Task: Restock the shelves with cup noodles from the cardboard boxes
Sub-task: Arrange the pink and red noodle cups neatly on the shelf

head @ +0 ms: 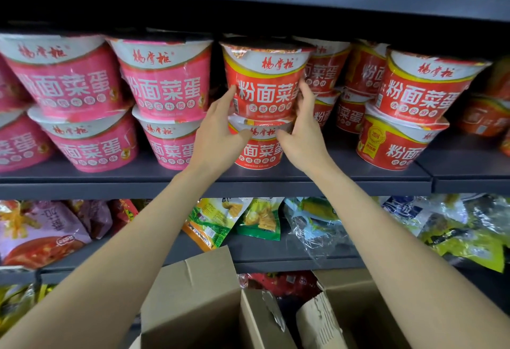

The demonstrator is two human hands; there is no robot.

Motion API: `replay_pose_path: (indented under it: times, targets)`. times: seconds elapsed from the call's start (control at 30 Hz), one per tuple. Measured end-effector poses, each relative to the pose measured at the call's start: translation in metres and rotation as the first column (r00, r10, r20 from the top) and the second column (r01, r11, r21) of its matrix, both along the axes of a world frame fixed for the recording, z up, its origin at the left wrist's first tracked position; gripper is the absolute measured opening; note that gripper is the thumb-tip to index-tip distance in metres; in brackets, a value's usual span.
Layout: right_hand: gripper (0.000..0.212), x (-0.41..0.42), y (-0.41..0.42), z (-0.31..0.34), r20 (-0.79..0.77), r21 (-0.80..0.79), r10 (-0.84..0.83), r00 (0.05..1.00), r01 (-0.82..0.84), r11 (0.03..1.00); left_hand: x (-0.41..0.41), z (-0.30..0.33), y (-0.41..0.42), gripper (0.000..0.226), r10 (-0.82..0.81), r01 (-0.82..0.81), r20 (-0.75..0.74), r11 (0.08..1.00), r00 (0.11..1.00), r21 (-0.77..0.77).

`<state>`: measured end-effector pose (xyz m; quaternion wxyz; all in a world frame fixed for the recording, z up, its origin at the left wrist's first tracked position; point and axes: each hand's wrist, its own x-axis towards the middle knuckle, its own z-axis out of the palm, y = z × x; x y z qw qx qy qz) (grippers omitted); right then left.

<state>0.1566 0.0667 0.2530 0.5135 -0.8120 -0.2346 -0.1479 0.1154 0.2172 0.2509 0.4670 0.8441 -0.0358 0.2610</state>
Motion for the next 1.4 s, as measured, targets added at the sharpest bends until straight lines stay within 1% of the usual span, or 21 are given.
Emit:
replay_pose_path:
  times: [0.23, 0.3, 0.37, 0.43, 0.47, 0.53, 0.6, 0.67, 0.77, 0.83, 0.9, 0.93, 1.03, 1.07, 1.1, 1.17, 1.2, 1.27, 1.3, 1.37, 1.4]
  targets:
    - [0.090, -0.006, 0.006, -0.003, 0.071, -0.106, -0.036, 0.997, 0.043, 0.993, 0.007, -0.002, 0.003, 0.082, 0.016, -0.016, -0.012, 1.000, 1.000, 0.016]
    - [0.090, -0.007, 0.006, -0.003, 0.071, -0.107, -0.028, 0.997, 0.036, 0.994, 0.004, -0.001, 0.000, 0.082, 0.016, -0.016, -0.012, 1.000, 1.000, 0.021]
    - [0.088, -0.007, 0.004, 0.000, 0.030, -0.077, 0.016, 0.999, -0.013, 0.997, 0.002, 0.002, -0.003, 0.081, 0.003, -0.003, -0.022, 1.000, 1.000, 0.017]
    - [0.082, -0.010, -0.004, 0.005, -0.004, -0.047, 0.047, 0.999, -0.047, 0.998, -0.002, 0.007, -0.007, 0.075, 0.031, -0.030, -0.032, 0.999, 0.999, 0.033]
    - [0.077, -0.013, -0.011, 0.008, 0.006, -0.062, 0.040, 0.999, -0.039, 0.997, -0.007, 0.009, -0.010, 0.071, 0.068, -0.067, -0.014, 0.996, 0.998, 0.050]
    - [0.063, -0.021, -0.032, 0.012, 0.077, -0.143, 0.003, 0.997, 0.008, 0.990, -0.024, 0.015, -0.023, 0.061, 0.110, -0.118, 0.089, 0.990, 0.990, 0.083]
    - [0.052, -0.031, -0.059, 0.013, 0.185, -0.217, -0.030, 0.982, 0.071, 0.974, -0.039, 0.022, -0.042, 0.049, 0.088, -0.129, 0.232, 0.978, 0.969, 0.167]
    - [0.043, -0.037, -0.086, 0.011, 0.298, -0.290, -0.062, 0.953, 0.152, 0.945, -0.042, 0.022, -0.060, 0.039, 0.010, -0.113, 0.325, 0.947, 0.946, 0.299]
    - [0.036, -0.027, -0.124, 0.004, 0.409, -0.467, -0.063, 0.910, 0.268, 0.843, -0.020, 0.008, -0.090, 0.037, -0.130, -0.074, 0.340, 0.848, 0.931, 0.526]
    - [0.038, -0.009, -0.139, -0.001, 0.396, -0.555, -0.049, 0.917, 0.281, 0.783, 0.003, -0.006, -0.107, 0.038, -0.156, -0.077, 0.301, 0.766, 0.941, 0.638]
    - [0.043, 0.014, -0.141, -0.004, 0.371, -0.583, -0.071, 0.926, 0.291, 0.758, 0.031, -0.017, -0.116, 0.041, -0.099, -0.126, 0.263, 0.685, 0.960, 0.718]
    - [0.046, 0.027, -0.139, -0.005, 0.375, -0.583, -0.089, 0.923, 0.309, 0.752, 0.044, -0.018, -0.118, 0.046, -0.052, -0.153, 0.241, 0.637, 0.969, 0.755]
    - [0.053, 0.065, -0.121, -0.006, 0.428, -0.597, -0.153, 0.891, 0.406, 0.692, 0.077, -0.017, -0.129, 0.064, 0.080, -0.184, 0.166, 0.403, 0.983, 0.897]
    - [0.054, 0.079, -0.113, -0.007, 0.435, -0.597, -0.173, 0.884, 0.427, 0.679, 0.087, -0.017, -0.135, 0.067, 0.088, -0.177, 0.156, 0.349, 0.984, 0.920]
    - [0.053, 0.092, -0.105, -0.007, 0.414, -0.583, -0.192, 0.890, 0.421, 0.695, 0.096, -0.018, -0.140, 0.071, 0.091, -0.173, 0.151, 0.335, 0.984, 0.926]
    - [0.048, 0.119, -0.093, -0.005, 0.332, -0.520, -0.238, 0.913, 0.388, 0.761, 0.113, -0.018, -0.145, 0.079, 0.148, -0.178, 0.131, 0.364, 0.980, 0.914]
    - [0.047, 0.133, -0.090, -0.003, 0.310, -0.515, -0.250, 0.917, 0.383, 0.767, 0.123, -0.018, -0.145, 0.082, 0.172, -0.178, 0.121, 0.373, 0.978, 0.910]
    - [0.047, 0.155, -0.091, -0.002, 0.279, -0.557, -0.267, 0.922, 0.382, 0.737, 0.141, -0.018, -0.143, 0.084, 0.185, -0.161, 0.094, 0.393, 0.978, 0.905]
    - [0.047, 0.163, -0.094, -0.003, 0.271, -0.587, -0.278, 0.922, 0.387, 0.711, 0.148, -0.017, -0.143, 0.085, 0.189, -0.147, 0.072, 0.423, 0.979, 0.894]
    - [0.046, 0.171, -0.100, -0.004, 0.287, -0.644, -0.293, 0.912, 0.410, 0.646, 0.159, -0.013, -0.141, 0.085, 0.198, -0.133, 0.043, 0.470, 0.979, 0.872]
    - [0.046, 0.173, -0.103, -0.004, 0.293, -0.653, -0.294, 0.910, 0.415, 0.633, 0.163, -0.012, -0.141, 0.084, 0.208, -0.139, 0.041, 0.481, 0.977, 0.866]
